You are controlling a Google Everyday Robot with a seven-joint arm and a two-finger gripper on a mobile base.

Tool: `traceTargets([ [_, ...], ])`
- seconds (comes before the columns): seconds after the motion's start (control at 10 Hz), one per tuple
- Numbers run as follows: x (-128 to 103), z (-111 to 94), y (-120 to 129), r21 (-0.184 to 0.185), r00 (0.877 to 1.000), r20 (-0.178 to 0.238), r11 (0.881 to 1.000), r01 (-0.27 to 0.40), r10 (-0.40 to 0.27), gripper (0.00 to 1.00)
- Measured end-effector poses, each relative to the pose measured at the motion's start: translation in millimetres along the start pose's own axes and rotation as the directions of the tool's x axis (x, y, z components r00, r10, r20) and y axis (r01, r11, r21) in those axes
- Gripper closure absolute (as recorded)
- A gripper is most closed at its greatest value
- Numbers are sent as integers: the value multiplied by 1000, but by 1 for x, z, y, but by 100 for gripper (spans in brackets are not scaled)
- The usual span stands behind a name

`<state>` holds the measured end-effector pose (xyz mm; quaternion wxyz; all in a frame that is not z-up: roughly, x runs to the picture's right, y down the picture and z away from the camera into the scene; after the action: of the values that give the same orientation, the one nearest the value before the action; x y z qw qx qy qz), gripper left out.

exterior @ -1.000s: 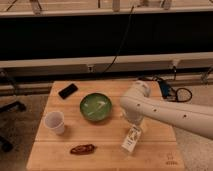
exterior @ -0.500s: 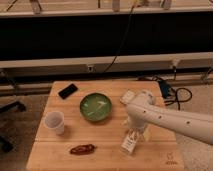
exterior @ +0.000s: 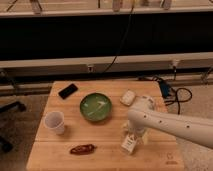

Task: Place the bottle in the ceramic bowl

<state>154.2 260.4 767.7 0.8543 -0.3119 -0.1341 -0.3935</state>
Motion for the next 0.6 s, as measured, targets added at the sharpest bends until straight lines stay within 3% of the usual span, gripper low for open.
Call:
traceTargets([
  [0.6, -5, 13, 4, -27, 1000, -2, 999, 23, -23, 82],
])
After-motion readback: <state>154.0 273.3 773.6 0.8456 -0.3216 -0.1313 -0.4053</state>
